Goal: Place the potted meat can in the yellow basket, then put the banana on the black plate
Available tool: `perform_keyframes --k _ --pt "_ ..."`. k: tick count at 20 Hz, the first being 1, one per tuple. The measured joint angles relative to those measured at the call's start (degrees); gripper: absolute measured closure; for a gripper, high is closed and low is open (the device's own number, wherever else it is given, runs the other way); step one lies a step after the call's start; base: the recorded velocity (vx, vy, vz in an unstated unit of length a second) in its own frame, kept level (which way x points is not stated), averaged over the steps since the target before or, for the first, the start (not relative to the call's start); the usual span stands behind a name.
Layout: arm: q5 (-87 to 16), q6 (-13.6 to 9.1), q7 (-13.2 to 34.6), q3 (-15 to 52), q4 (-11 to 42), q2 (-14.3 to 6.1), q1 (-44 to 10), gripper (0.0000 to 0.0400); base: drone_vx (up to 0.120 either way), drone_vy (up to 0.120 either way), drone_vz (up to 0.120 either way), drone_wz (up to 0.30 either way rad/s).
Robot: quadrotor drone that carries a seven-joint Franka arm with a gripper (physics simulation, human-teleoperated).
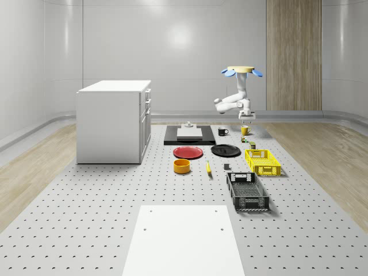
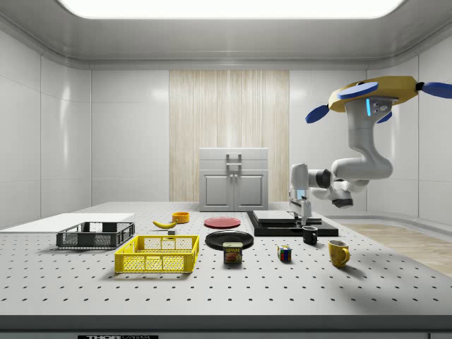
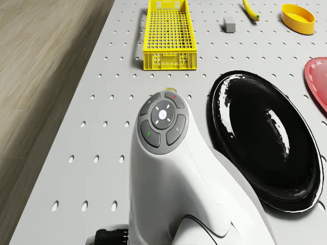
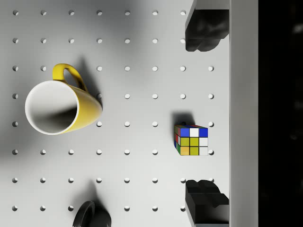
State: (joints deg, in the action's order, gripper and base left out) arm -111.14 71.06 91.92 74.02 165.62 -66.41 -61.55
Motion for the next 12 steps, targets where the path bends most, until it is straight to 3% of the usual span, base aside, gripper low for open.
perform_keyframes --k 12 --pt "1.7 3.0 1.03 1.0 -0.23 -3.29 -1.1 0.0 0.12 0.0 -0.12 0.0"
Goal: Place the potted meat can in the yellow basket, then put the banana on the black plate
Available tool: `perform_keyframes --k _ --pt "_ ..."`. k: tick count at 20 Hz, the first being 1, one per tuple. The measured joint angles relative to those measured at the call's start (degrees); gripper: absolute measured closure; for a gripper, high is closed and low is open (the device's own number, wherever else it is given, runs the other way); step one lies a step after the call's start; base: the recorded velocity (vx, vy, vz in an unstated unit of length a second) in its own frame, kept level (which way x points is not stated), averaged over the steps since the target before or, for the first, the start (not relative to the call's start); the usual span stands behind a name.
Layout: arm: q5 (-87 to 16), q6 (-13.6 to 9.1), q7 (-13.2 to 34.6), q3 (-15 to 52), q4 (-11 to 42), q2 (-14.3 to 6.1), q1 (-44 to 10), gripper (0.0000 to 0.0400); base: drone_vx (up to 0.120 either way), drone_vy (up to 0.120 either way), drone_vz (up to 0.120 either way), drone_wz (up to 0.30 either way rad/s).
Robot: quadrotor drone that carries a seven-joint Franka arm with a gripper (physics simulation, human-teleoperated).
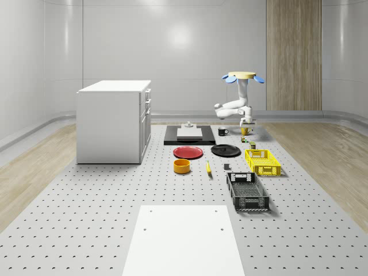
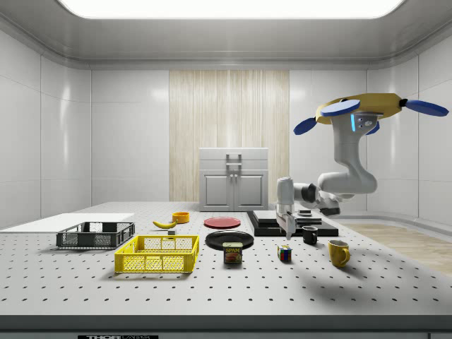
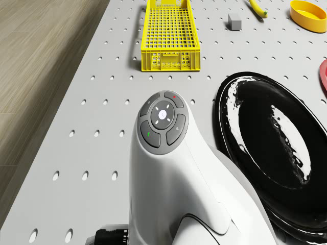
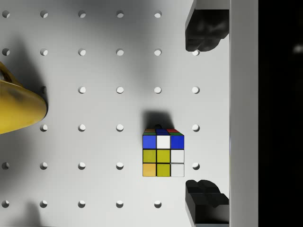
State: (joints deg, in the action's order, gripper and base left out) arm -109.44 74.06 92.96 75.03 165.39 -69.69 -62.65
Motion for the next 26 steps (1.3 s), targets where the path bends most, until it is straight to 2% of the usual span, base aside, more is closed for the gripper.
perform_keyframes --k 2,22,26 --pt "0.26 0.48 0.15 0.14 -0.03 -0.52 -0.16 0.0 0.12 0.0 -0.1 0.0" --pt "2.53 4.82 1.4 1.32 -0.33 -5.2 -1.51 0.0 0.12 0.0 0.0 0.0" --pt "2.92 5.59 1.6 1.51 -0.38 -6.03 -1.73 0.0 0.12 0.0 -0.11 0.0"
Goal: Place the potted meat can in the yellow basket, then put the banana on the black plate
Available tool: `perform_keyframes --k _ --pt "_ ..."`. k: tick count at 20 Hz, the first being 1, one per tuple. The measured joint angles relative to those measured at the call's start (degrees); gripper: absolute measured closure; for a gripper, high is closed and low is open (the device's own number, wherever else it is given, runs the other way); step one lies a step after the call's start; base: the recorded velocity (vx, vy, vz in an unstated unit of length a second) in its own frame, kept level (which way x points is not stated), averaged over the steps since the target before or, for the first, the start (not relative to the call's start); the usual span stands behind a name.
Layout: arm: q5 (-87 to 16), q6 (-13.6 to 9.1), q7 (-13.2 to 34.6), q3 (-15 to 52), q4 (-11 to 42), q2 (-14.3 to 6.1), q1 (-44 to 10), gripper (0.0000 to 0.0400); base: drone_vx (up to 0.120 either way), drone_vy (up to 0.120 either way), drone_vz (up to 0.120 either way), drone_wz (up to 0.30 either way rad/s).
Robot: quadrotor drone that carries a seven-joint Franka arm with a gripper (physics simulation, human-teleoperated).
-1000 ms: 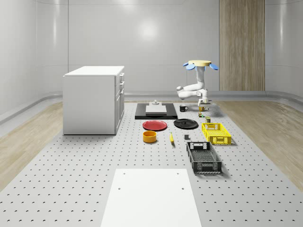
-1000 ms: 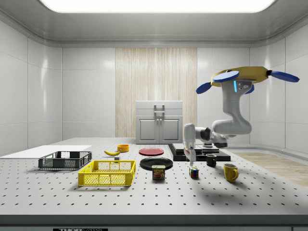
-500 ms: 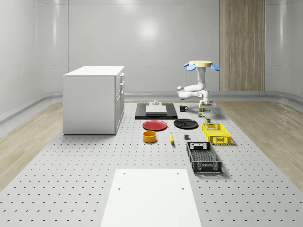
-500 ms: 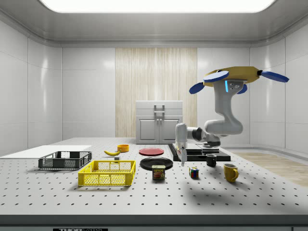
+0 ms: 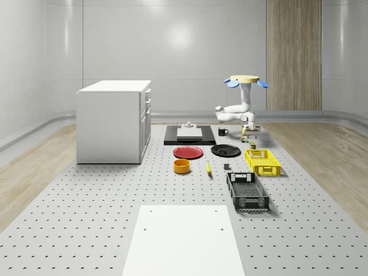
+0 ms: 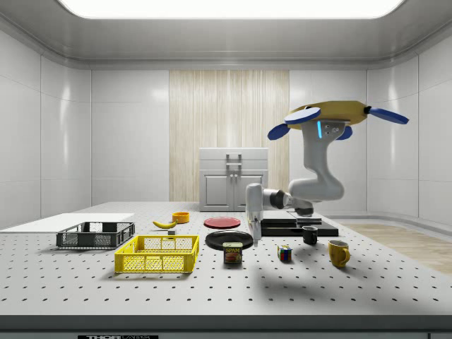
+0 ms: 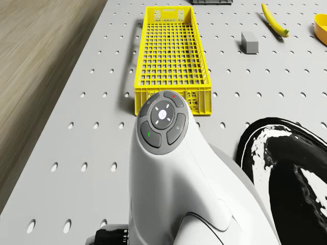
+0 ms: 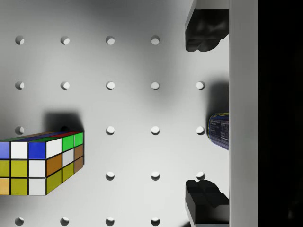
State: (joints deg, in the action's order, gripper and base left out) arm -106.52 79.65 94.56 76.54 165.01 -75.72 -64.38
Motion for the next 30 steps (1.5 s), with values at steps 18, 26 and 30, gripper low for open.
perform_keyframes --k 18,26,30 --pt "1.5 3.11 0.76 0.7 -0.18 -3.34 -0.85 0.0 0.12 -0.027 -0.009 0.0" --pt "-0.99 5.62 0.7 -2.29 -0.77 -4.98 -1.08 0.0 0.015 0.0 0.0 0.0" --pt "-2.76 6.94 0.63 -4.3 -1.24 -5.65 -1.27 0.0 0.0 0.0 0.0 0.0"
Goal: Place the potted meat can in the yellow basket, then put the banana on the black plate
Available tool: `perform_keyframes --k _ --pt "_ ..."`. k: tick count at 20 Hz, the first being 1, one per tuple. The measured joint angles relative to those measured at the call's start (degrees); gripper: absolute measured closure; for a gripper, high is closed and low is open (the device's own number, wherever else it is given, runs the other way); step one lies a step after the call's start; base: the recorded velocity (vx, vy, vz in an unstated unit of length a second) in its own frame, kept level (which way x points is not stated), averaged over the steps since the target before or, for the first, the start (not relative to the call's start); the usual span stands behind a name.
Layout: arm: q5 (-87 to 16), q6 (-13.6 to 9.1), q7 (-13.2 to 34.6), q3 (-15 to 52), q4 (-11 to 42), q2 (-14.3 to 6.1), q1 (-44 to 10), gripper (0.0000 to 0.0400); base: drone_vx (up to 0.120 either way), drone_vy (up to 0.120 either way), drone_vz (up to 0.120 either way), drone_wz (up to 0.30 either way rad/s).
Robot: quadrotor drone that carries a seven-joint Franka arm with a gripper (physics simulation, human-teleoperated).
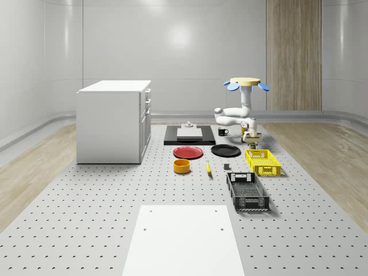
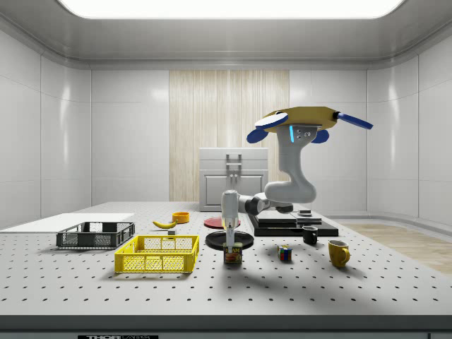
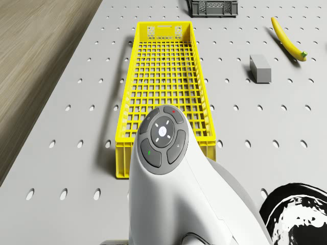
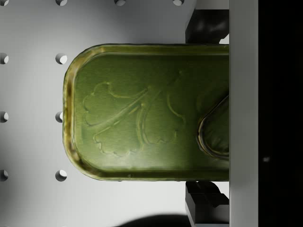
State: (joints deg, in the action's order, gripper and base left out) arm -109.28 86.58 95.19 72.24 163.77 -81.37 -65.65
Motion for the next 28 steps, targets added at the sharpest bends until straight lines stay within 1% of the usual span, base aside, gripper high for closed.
perform_keyframes --k 1,2,4,6,9,12,19,26,28 --pt "-0.38 0.28 -0.01 -0.43 -0.11 -0.14 -0.05 0.0 0.0 0.0 0.0 0.0" --pt "-0.69 0.53 -0.02 -0.78 -0.21 -0.26 -0.1 0.0012 0.0 0.0 0.0 0.0" --pt "-1.14 0.92 -0.01 -1.3 -0.36 -0.47 -0.19 0.0066 0.0 0.0 0.0 0.0" --pt "-1.41 1.21 0.0 -1.64 -0.47 -0.64 -0.27 0.0099 0.0 0.0 0.0 0.0" --pt "-1.4 1.29 0.11 -1.56 -0.45 -0.81 -0.35 0.0109 0.0 0.0 0.0 0.0" --pt "0.06 0.78 0.02 -0.03 -0.09 -0.85 -0.3 0.0114 0.0 0.0 0.0 0.0" --pt "4.39 -0.68 0.4 4.57 0.78 -0.96 -0.35 0.0113 0.0 0.0 0.12 0.0" --pt "6.05 -0.64 0.59 6.16 0.97 -1.49 -0.55 0.0114 0.12 0.0 0.12 0.0" --pt "6.27 -0.51 0.65 6.35 0.98 -1.67 -0.6 0.0114 0.12 0.0 0.02 0.0"
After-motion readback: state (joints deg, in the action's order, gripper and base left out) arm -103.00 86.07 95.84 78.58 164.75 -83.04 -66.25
